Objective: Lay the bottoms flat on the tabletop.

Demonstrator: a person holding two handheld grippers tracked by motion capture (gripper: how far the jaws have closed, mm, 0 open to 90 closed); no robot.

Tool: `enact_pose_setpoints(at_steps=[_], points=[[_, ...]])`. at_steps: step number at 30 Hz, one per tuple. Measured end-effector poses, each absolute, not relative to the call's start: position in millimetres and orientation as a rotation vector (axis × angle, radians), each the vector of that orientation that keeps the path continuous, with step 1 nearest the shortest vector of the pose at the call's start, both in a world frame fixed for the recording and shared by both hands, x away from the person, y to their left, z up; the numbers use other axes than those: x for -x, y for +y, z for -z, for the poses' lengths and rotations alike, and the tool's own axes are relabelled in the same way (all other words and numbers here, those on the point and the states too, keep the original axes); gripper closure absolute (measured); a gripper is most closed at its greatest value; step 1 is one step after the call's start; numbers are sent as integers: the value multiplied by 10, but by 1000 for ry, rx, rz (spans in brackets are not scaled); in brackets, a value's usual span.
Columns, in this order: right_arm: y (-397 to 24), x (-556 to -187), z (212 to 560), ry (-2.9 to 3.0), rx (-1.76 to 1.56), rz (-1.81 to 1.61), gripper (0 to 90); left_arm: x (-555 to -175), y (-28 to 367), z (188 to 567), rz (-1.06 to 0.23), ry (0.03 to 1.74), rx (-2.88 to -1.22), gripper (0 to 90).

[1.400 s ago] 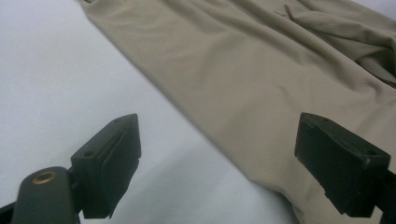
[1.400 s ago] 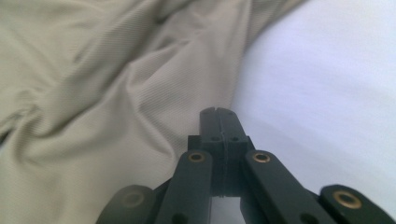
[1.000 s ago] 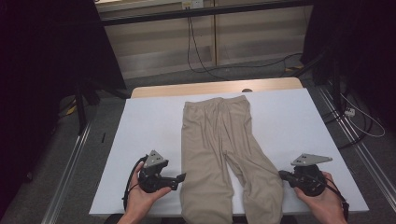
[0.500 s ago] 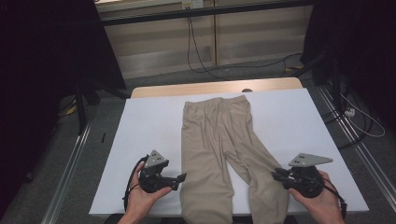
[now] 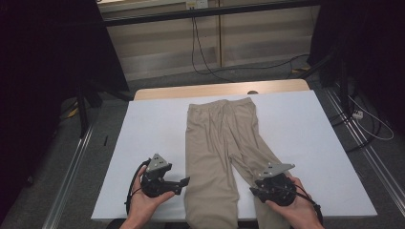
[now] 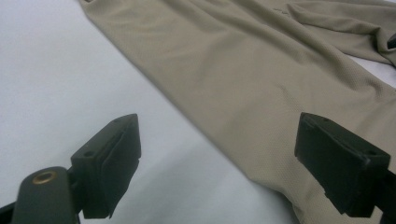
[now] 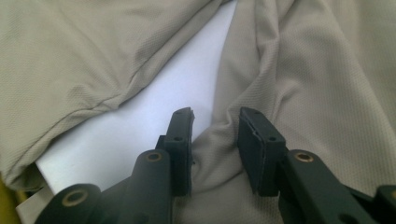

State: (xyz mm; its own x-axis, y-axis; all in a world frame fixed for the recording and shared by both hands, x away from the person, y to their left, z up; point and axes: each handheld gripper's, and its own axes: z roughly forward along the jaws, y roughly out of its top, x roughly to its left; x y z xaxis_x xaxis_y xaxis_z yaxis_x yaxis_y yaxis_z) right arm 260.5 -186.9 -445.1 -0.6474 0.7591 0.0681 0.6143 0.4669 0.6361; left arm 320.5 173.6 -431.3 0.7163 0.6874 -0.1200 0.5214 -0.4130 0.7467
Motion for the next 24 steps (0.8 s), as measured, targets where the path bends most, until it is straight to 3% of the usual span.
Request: enact_pose_setpoints(at_steps=[1, 2, 3, 4, 5, 24], points=[[-1855, -2596, 4449, 2483, -1172, -918, 711, -3203, 1732, 4315, -260, 917, -2106, 148], [-1855, -2596, 4449, 2483, -1172, -918, 711, -3203, 1732, 4315, -260, 917, -2106, 148], [-1845, -2576, 4454, 2464, -1151, -895, 811, -3203, 1733, 4315, -261, 917, -2107, 148], [-1845, -2576, 4454, 2464, -1151, -895, 811, -3203, 1734, 4315, -262, 917, -2106, 148], [-1849, -2569, 4446, 2468, -1165, -915, 883, -3205, 1742, 4312, -260, 916, -2108, 148], [-1602, -2460, 4489, 2606, -1129, -1112, 881, -3189, 1725, 4326, -246, 905, -2132, 150]])
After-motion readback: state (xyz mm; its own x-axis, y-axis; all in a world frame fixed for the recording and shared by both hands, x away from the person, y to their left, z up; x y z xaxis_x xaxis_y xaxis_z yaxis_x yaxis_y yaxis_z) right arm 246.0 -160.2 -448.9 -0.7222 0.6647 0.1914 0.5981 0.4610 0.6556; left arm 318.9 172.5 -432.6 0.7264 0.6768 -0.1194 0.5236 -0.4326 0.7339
